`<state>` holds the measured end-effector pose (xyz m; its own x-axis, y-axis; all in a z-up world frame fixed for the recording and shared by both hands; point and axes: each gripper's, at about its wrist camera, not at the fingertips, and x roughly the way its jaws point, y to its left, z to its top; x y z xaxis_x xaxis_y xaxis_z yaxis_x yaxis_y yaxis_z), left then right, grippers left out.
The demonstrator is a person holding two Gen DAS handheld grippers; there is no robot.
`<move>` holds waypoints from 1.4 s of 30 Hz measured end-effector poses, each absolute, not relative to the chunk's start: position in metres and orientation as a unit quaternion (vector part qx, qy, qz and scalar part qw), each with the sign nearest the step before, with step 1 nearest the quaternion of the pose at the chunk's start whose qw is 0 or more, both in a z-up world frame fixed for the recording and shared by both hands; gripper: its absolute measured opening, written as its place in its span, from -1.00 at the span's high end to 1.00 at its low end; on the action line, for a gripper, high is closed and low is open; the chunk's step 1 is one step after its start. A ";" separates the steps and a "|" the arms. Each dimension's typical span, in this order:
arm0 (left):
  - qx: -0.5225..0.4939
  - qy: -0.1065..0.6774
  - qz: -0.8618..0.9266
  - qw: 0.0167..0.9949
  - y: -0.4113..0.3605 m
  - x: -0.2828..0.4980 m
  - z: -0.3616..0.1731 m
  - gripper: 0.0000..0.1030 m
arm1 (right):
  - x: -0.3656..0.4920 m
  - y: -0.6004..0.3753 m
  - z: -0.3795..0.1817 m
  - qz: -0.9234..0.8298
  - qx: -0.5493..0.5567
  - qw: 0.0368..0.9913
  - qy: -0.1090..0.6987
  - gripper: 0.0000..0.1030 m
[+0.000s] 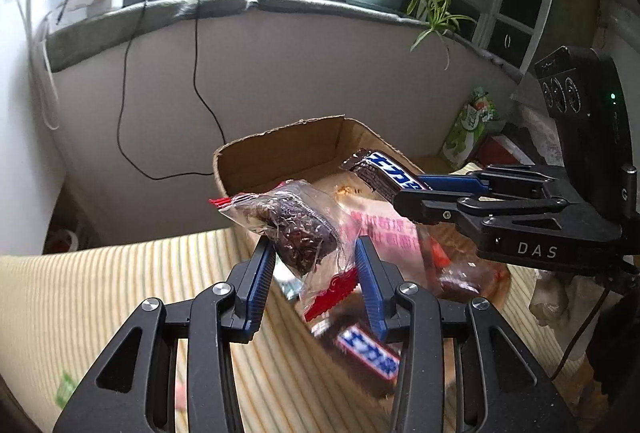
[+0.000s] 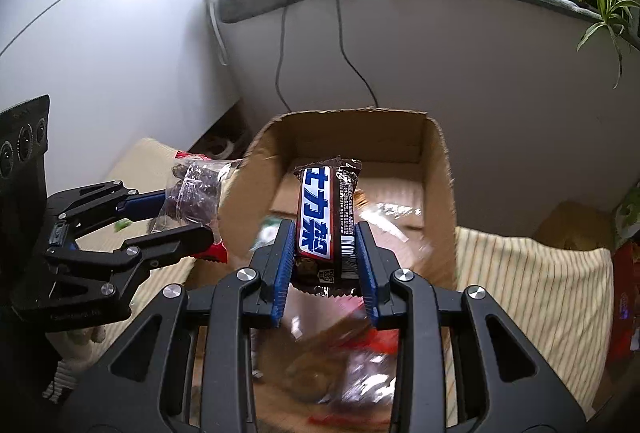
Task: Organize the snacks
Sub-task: 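Lower both snacks into the box and open both tools, then move both tools back toward the remaining candies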
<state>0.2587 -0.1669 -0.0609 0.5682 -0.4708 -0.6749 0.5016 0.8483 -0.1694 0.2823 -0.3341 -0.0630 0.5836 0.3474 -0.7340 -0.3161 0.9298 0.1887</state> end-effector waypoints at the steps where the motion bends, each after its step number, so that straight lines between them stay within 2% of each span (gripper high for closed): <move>1: 0.021 0.376 -0.275 0.885 -0.169 0.263 -0.062 0.23 | 0.286 -0.336 -0.064 0.184 0.019 0.889 0.418 0.39; 25: 0.038 0.380 -0.272 0.883 -0.187 0.284 -0.065 0.15 | 0.310 -0.347 -0.074 0.156 0.012 0.891 0.427 0.38; 27: 0.040 0.379 -0.272 0.884 -0.187 0.282 -0.063 0.09 | 0.307 -0.347 -0.071 0.153 0.008 0.892 0.426 0.31; 28: 0.041 0.379 -0.274 0.883 -0.187 0.281 -0.062 -0.06 | 0.305 -0.346 -0.069 0.150 0.007 0.893 0.424 0.14; 29: 0.041 0.376 -0.272 0.885 -0.186 0.280 -0.061 -0.08 | 0.304 -0.347 -0.067 0.148 0.005 0.895 0.421 -0.04; 32: 0.040 0.373 -0.270 0.887 -0.184 0.277 -0.058 -0.08 | 0.297 -0.349 -0.059 0.138 0.002 0.902 0.408 -0.26; 42: 0.039 0.357 -0.268 0.894 -0.172 0.255 -0.040 -0.08 | 0.275 -0.357 -0.042 0.129 0.028 0.910 0.392 -0.28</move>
<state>0.2547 -0.1722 -0.0398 0.6015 -0.4513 -0.6592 0.5073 0.8532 -0.1211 0.2753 -0.3569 -0.0418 0.6590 0.2569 -0.7069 -0.2124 0.9652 0.1527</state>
